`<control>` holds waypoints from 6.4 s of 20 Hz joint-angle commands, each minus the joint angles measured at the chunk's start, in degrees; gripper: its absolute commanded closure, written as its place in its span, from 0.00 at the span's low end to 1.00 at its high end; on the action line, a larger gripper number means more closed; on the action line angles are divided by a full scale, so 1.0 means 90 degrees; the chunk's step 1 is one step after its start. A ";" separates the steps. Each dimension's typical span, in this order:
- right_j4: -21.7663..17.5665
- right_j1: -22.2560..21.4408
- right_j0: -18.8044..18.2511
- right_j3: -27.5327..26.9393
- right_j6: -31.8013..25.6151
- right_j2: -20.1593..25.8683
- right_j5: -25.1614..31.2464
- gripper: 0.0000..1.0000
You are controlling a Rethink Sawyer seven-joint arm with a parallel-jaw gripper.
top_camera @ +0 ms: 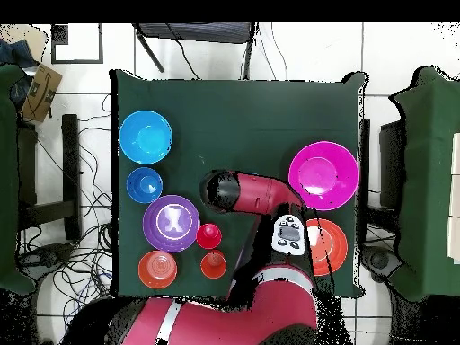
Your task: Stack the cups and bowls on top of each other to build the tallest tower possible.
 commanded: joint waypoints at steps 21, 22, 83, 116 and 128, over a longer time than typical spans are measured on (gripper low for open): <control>-0.0450 -0.0011 0.0019 0.0190 0.0111 0.0529 -0.0516 1.00; -0.0447 -0.0007 0.0018 0.0178 0.0108 0.0525 -0.0501 1.00; 0.0962 -0.0535 0.2198 -0.0240 0.1581 0.0008 0.0086 0.00; 0.1774 0.0636 0.2720 -0.0883 0.1277 0.0325 -0.0252 0.00; 0.1666 0.1015 0.2902 -0.0730 0.1237 -0.0058 -0.0324 0.00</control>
